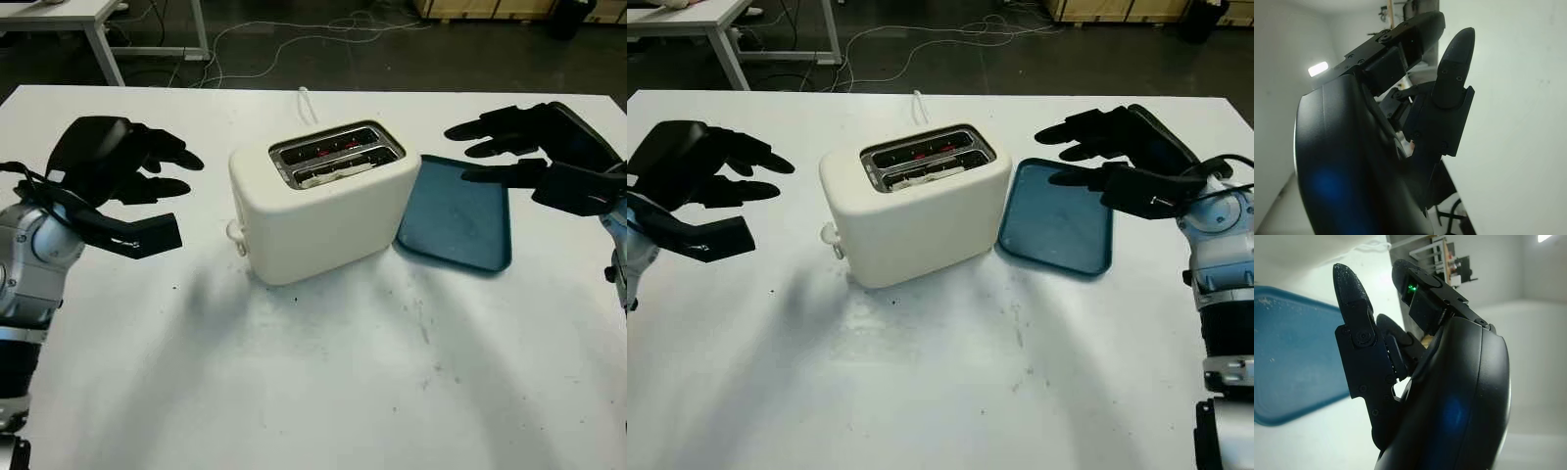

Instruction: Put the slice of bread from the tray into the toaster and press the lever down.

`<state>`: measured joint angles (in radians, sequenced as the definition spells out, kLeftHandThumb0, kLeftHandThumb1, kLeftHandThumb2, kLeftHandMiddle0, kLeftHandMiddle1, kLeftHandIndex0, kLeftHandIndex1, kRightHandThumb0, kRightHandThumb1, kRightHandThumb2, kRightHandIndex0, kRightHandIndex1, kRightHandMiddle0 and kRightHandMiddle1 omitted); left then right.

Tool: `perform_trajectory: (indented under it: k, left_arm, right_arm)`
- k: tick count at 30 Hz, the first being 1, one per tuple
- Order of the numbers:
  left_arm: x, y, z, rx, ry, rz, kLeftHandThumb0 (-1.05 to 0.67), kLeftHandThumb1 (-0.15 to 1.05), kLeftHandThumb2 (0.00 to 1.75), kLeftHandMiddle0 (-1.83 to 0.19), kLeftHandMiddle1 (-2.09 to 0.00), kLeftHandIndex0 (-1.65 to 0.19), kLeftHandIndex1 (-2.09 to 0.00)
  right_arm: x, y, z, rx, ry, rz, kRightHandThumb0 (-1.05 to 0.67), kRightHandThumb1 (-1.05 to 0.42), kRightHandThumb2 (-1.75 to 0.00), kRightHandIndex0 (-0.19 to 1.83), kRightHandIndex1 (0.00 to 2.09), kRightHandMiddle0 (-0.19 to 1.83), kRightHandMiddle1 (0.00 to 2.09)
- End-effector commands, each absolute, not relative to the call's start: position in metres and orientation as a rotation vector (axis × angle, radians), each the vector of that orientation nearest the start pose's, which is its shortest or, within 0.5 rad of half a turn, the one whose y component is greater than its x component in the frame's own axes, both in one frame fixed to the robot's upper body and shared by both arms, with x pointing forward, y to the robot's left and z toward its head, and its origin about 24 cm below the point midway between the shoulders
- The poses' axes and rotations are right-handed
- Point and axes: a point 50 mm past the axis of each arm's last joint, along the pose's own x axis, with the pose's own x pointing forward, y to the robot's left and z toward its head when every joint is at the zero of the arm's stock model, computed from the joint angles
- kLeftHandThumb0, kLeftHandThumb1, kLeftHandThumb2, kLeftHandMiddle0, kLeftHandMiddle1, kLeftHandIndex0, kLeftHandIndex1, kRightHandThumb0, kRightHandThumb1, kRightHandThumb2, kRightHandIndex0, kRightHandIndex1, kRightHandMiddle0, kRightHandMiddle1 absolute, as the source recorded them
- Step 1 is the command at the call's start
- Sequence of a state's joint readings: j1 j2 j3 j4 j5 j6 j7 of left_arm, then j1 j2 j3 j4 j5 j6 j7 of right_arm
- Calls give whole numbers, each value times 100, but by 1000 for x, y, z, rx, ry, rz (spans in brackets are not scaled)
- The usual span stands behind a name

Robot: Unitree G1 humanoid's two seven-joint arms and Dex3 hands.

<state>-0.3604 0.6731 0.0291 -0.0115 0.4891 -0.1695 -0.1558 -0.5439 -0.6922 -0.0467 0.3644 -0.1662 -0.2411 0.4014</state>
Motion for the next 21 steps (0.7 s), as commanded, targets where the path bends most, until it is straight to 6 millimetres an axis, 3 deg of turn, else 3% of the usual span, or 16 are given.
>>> perform_trajectory:
  k: [1,7,11,15,21]
  left_arm:
    - [296,228,186,1147,-449,-60,-43,82,1,-81,-101,-113,-9]
    - [288,226,170,934,-532,81,-38,81,0,-81,-104,-113,-9]
    - [280,219,153,803,-579,166,-36,88,2,-68,-118,-106,-8]
    - [270,207,137,671,-599,249,-38,92,7,-60,-121,-100,-6]
    - [256,177,110,441,-565,262,-42,92,18,-44,-110,-81,0]
  right_arm:
    - [327,-256,178,-840,-298,235,-51,-84,0,89,0,78,0]
    - [310,-255,156,-691,-341,125,-52,-83,0,89,1,79,1]
    - [295,-252,139,-588,-355,70,-52,-86,-1,87,0,75,0]
    - [282,-244,122,-509,-323,5,-51,-89,-2,82,0,71,0]
    - [262,-217,88,-204,-301,-119,-50,-92,-4,78,0,65,0]
